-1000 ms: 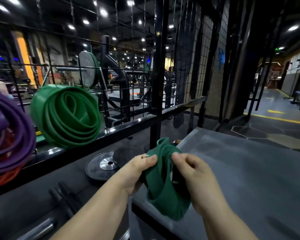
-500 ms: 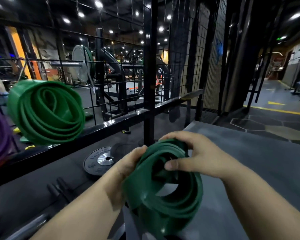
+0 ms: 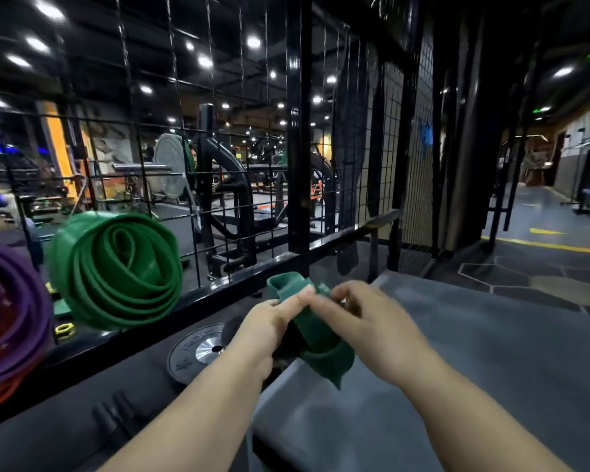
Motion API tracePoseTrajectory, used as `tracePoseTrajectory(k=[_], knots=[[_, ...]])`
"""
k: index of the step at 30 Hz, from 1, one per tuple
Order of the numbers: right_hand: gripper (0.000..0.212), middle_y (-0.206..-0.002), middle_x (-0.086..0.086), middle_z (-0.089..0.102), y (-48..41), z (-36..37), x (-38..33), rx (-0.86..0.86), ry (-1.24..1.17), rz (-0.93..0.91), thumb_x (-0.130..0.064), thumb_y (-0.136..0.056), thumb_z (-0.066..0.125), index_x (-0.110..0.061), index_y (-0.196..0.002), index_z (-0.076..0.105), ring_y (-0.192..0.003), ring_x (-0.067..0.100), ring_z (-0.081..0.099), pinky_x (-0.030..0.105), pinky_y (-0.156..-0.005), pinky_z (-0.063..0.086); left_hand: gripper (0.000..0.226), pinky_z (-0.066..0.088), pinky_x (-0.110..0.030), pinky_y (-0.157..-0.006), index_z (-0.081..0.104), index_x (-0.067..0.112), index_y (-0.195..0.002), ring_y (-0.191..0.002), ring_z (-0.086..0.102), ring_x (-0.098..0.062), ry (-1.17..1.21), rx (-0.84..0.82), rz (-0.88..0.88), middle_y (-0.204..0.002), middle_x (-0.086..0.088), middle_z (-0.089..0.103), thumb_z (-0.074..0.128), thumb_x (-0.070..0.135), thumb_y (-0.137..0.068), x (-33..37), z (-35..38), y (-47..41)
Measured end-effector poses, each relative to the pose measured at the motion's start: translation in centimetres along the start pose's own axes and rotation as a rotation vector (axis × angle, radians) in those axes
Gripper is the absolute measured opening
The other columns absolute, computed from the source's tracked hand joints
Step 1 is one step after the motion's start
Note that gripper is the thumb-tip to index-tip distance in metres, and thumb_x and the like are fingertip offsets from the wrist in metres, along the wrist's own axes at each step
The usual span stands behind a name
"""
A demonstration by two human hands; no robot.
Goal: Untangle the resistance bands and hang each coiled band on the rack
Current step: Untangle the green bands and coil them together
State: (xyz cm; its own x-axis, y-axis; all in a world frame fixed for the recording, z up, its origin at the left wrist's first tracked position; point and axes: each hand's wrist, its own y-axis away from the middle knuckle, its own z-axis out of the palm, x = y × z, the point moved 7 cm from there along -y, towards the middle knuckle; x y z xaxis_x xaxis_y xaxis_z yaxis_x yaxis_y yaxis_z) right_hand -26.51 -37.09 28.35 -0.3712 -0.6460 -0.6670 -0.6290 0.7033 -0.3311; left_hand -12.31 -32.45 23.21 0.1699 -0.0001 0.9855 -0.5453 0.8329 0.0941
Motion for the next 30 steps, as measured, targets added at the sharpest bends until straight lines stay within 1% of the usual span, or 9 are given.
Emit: tracePoseTrajectory(k=[2, 5, 9, 12, 15, 17, 23, 27, 30], knots=[[0.070, -0.110, -0.009, 0.053, -1.1, 0.8, -0.3, -0.067, 0.153, 0.020, -0.082, -0.066, 0.049, -0.034, -0.117, 0.053, -0.096, 0.010, 0.056, 0.030, -0.078, 0.049, 0.043, 0.056, -0.045, -0.086, 0.073, 0.015, -0.098, -0.088, 0.071, -0.030, -0.010, 0.061, -0.003, -0.090, -0.009, 0.076, 0.074, 0.051, -0.076, 0.2, -0.5, 0.0], [0.065, -0.113, -0.005, 0.047, -2.9, 1.3, -0.1, -0.117, 0.271, 0.031, -0.068, -0.068, 0.065, -0.032, -0.120, 0.051, -0.098, 0.013, 0.055, 0.033, -0.084, 0.051, 0.043, 0.058, -0.043, -0.081, 0.068, 0.015, -0.102, -0.085, 0.072, -0.030, 0.067, 0.103, -0.049, -0.092, -0.011, 0.075, 0.063, 0.054, -0.086, 0.5, -0.9, 0.1], [0.070, -0.106, -0.006, 0.045, -4.5, 1.4, 0.0, -0.106, 0.240, 0.032, -0.068, -0.058, 0.075, -0.028, -0.110, 0.050, -0.093, 0.014, 0.057, 0.036, -0.083, 0.052, 0.060, 0.055, -0.022, -0.057, 0.065, 0.018, -0.102, -0.082, 0.071, -0.013, 0.027, -0.101, -0.057, -0.096, 0.000, 0.073, 0.031, 0.066, -0.094, 1.7, 0.1, 0.8], [0.067, -0.102, -0.008, 0.050, -5.9, 0.8, -0.1, -0.050, 0.207, 0.031, -0.070, -0.061, 0.075, -0.027, -0.103, 0.046, -0.091, 0.012, 0.056, 0.032, -0.076, 0.049, 0.074, 0.053, -0.029, -0.081, 0.067, 0.014, -0.118, -0.102, 0.067, -0.019, -0.087, -0.190, -0.003, -0.106, -0.003, 0.073, 0.018, 0.065, -0.096, 2.7, 0.4, 1.2], [0.062, -0.099, -0.007, 0.059, -6.7, 0.9, -0.4, -0.068, 0.093, -0.004, -0.066, -0.062, 0.077, -0.027, -0.099, 0.046, -0.088, 0.011, 0.060, 0.036, -0.080, 0.052, 0.065, 0.045, -0.037, -0.102, 0.065, 0.012, -0.124, -0.109, 0.063, -0.022, -0.127, -0.190, 0.080, -0.108, -0.004, 0.073, 0.025, 0.057, -0.099, 3.6, -0.1, 1.4], [0.064, -0.099, -0.008, 0.062, -6.8, 1.1, -0.5, -0.092, -0.022, -0.011, -0.063, -0.059, 0.080, -0.028, -0.102, 0.048, -0.090, 0.012, 0.063, 0.041, -0.084, 0.054, 0.062, 0.043, -0.042, -0.107, 0.059, 0.006, -0.130, -0.113, 0.062, -0.024, -0.119, -0.162, 0.107, -0.119, -0.010, 0.068, 0.036, 0.054, -0.097, 3.9, -0.6, 1.3], [0.057, -0.092, -0.005, 0.067, -7.1, 1.2, 0.4, -0.111, -0.128, -0.003, -0.058, -0.051, 0.082, -0.029, -0.093, 0.054, -0.088, 0.015, 0.066, 0.044, -0.085, 0.055, 0.028, 0.052, -0.042, -0.097, 0.069, 0.004, -0.106, -0.102, 0.068, -0.028, -0.257, -0.094, 0.162, -0.106, -0.015, 0.072, 0.048, 0.019, -0.097, 4.6, -1.3, 1.0], [0.058, -0.096, -0.003, 0.066, -7.0, 1.5, 2.0, -0.183, -0.099, 0.051, -0.052, -0.057, 0.084, -0.027, -0.099, 0.052, -0.087, 0.014, 0.066, 0.039, -0.081, 0.057, 0.027, 0.053, -0.046, -0.094, 0.068, -0.002, -0.101, -0.101, 0.067, -0.033, -0.345, -0.138, 0.153, -0.106, -0.022, 0.070, 0.051, 0.018, -0.094, 3.5, -0.5, 0.4], [0.077, -0.102, -0.001, 0.066, -6.5, 1.4, 3.3, -0.238, -0.059, 0.105, -0.062, -0.048, 0.086, -0.023, -0.105, 0.052, -0.090, 0.015, 0.067, 0.040, -0.084, 0.057, 0.022, 0.055, -0.045, -0.091, 0.072, 0.005, -0.087, -0.095, 0.069, -0.028, -0.372, -0.129, 0.125, -0.095, -0.016, 0.072, 0.056, 0.018, -0.093, 2.2, 0.6, -0.2]])
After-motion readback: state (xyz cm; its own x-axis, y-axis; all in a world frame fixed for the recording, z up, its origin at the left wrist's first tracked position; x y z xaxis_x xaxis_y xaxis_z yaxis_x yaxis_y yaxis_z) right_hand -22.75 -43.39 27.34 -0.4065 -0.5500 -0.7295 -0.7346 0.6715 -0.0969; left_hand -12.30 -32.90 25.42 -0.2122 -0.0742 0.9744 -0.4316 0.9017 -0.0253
